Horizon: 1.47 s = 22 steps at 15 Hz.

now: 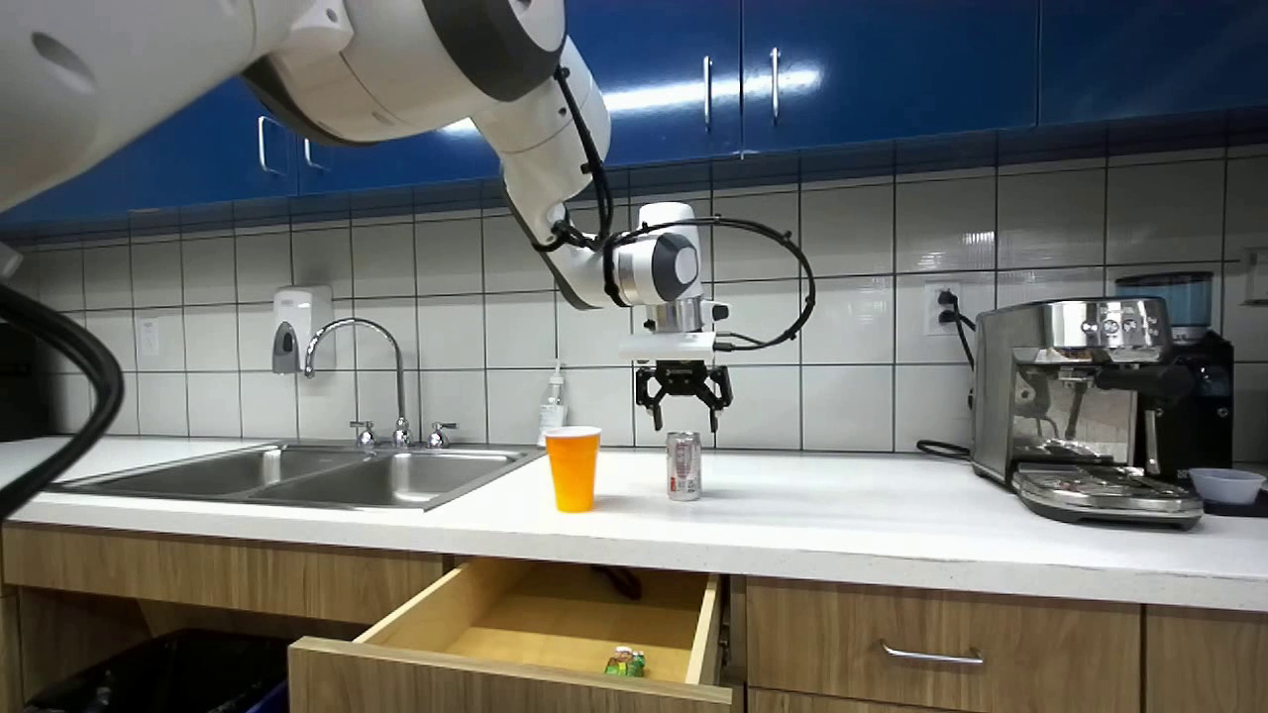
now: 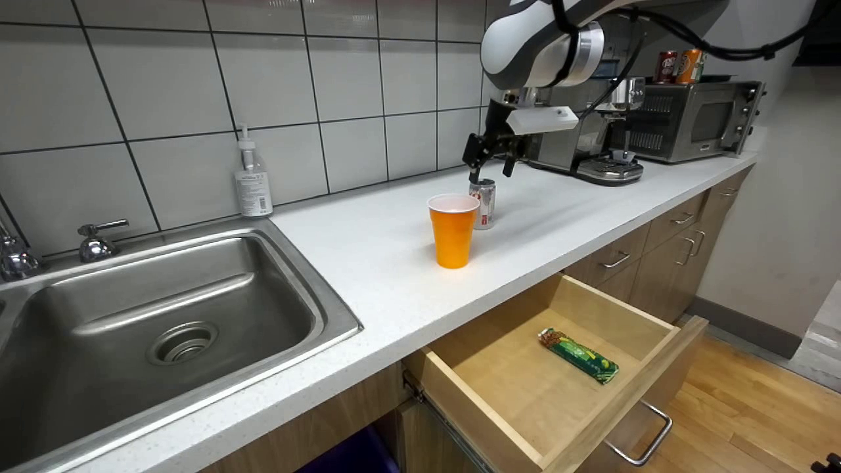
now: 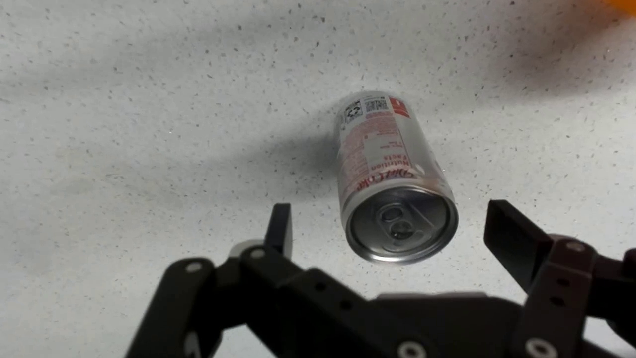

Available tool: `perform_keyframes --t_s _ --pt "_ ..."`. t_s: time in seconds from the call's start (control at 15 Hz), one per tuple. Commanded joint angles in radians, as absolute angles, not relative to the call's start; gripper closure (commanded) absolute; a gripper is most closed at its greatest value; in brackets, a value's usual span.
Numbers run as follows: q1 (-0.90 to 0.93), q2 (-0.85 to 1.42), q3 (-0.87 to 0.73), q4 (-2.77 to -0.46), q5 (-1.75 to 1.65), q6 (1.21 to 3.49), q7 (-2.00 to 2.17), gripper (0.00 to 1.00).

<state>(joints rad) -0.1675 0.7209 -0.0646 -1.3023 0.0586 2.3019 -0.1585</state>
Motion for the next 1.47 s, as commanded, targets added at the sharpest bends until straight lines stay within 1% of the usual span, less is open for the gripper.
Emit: perform_keyframes --t_s 0.0,0.47,0.53,0.6,0.8,0.87,0.93,1.4 --pt "-0.175 0.777 -0.055 -1.208 0.042 2.245 -0.162 0.00" --pt "-0.174 0.813 -0.055 -1.163 0.040 2.211 -0.163 0.00" --pt "-0.173 0.817 -0.055 -1.158 0.038 2.209 -0.163 0.25" --pt "-0.174 0.821 -0.055 -1.154 0.038 2.206 -0.165 0.26" --pt "-0.173 0.828 -0.054 -1.144 0.037 2.198 -0.166 0.51" --pt "-0.173 0.831 -0.054 -1.140 0.037 2.195 -0.166 0.58" --pt "-0.172 0.834 -0.054 -1.135 0.036 2.190 -0.167 0.62" --pt "-0.170 0.811 -0.051 -1.152 0.034 2.199 -0.174 0.62"
